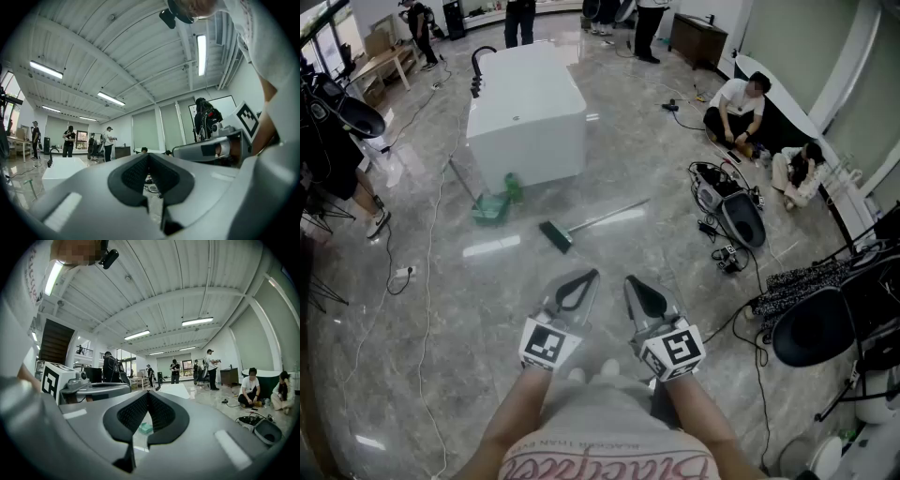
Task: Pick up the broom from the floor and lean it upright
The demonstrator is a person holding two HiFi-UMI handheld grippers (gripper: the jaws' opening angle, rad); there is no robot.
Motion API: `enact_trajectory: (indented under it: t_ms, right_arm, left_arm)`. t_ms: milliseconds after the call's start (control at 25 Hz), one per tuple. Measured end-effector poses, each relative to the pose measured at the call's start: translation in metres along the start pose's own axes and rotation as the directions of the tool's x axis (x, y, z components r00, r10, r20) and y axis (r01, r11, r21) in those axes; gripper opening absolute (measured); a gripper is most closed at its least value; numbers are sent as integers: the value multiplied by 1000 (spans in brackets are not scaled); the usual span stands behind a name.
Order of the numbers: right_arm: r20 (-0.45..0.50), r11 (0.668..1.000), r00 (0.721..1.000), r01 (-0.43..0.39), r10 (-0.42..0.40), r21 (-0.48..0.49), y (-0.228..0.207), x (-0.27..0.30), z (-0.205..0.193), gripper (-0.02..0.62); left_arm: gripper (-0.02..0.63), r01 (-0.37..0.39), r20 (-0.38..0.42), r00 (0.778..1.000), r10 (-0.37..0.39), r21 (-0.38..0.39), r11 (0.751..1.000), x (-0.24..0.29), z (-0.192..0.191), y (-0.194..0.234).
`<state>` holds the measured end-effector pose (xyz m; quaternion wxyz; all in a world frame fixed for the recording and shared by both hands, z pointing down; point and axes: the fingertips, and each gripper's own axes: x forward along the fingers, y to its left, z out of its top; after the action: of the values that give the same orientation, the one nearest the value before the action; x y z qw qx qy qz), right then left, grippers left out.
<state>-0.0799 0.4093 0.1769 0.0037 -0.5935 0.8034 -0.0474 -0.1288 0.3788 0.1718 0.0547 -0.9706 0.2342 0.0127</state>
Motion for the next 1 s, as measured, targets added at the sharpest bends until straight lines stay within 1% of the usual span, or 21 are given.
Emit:
enact_trajectory:
  t_ms: [160,440,640,800,1000]
  right_arm:
    - [0,1000,1000,6,-6,3,-2,2,-2,2]
    - [-12,1000,1000,3,-3,9,-6,4,-8,2]
    - [-8,1000,1000,-16,16,17,-11,7,-9,2]
    - [-16,999,999,-27,28,22,-20,8,-7,2]
    - [-10,999,999,-44,44,23,-40,6,-8,2]
  left_arm:
    - [-6,1,11,1000,-1,-6,1000,2,2,0]
    - [-6,10,-1,1000,-10,-12,1000,7,-4,0]
    - [-6,11,-17,1000,-11,-2,1000,12,-7,-1]
    - [-6,1,-28,1000,-1,1,1000,23,-6,1]
    - [-6,-34,-13,999,34,7,999,38,-4,5]
